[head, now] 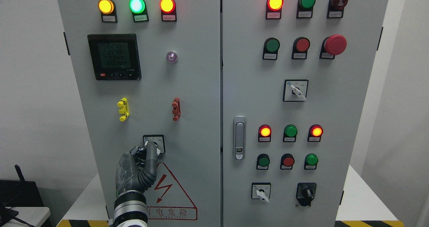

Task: Turn on light switch 1

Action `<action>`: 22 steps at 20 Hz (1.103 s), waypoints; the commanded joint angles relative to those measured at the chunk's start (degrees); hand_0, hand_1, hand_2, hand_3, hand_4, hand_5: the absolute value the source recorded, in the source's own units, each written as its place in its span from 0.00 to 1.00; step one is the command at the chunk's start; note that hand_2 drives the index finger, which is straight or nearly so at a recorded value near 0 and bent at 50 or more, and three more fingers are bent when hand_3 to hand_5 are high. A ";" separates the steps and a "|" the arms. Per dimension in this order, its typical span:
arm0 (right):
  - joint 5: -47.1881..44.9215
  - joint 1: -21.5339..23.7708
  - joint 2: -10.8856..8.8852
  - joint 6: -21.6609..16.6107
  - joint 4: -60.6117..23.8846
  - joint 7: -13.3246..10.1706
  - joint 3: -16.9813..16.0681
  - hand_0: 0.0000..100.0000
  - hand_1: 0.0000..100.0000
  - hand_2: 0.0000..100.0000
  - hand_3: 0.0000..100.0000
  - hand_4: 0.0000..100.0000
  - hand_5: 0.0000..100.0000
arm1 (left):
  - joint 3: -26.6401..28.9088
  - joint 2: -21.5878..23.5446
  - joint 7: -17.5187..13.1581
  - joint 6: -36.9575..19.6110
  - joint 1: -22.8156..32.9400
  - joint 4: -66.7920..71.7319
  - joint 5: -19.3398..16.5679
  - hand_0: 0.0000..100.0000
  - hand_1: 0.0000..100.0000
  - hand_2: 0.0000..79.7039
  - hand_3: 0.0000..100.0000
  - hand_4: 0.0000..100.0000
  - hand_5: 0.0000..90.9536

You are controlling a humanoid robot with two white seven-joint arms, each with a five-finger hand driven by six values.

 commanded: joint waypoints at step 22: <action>-1.41 -0.05 0.02 0.04 0.00 -0.04 0.97 0.12 0.39 0.00 0.00 0.00 0.00 | 0.10 -0.17 -0.02 -0.09 0.13 -0.22 0.01 0.35 0.09 0.56 0.78 0.85 0.95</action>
